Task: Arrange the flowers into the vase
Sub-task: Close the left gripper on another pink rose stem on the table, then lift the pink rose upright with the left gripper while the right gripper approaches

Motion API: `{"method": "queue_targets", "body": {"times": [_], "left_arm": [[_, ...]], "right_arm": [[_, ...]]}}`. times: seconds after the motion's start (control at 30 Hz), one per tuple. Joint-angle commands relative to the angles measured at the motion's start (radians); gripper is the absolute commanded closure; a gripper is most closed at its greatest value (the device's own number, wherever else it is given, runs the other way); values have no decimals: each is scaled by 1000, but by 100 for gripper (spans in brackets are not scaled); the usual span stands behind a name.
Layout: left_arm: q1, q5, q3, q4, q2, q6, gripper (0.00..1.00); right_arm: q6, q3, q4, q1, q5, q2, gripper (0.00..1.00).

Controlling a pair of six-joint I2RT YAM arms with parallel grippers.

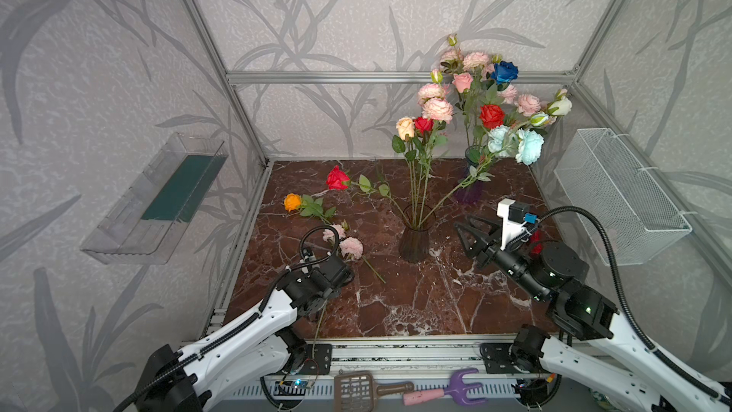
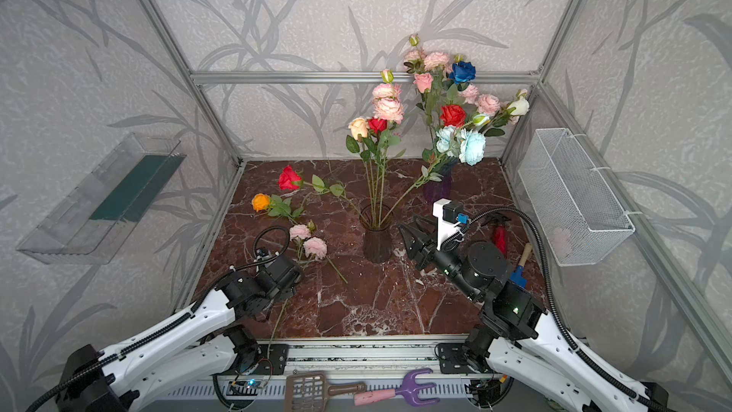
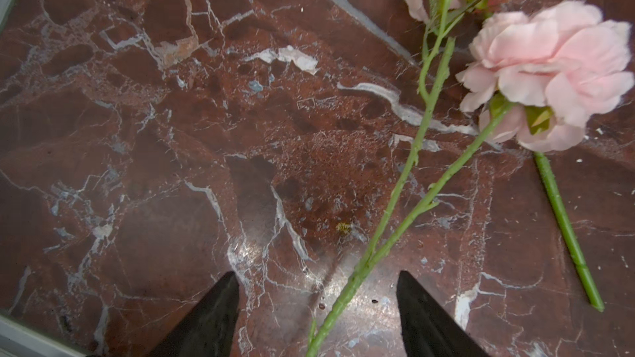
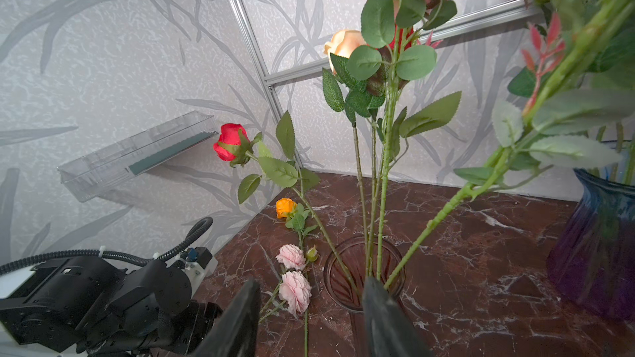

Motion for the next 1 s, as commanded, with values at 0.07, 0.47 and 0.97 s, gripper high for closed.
{"method": "queue_targets", "body": {"times": [0.07, 0.47, 0.97], "left_arm": [[0, 65, -75, -19, -23, -24, 29], [-2, 239, -200, 220, -37, 68, 54], [1, 87, 73, -2, -236, 182, 100]], "right_arm": [[0, -27, 29, 4, -12, -33, 50], [14, -19, 26, 5, -17, -32, 49], [37, 29, 19, 5, -63, -13, 49]]}}
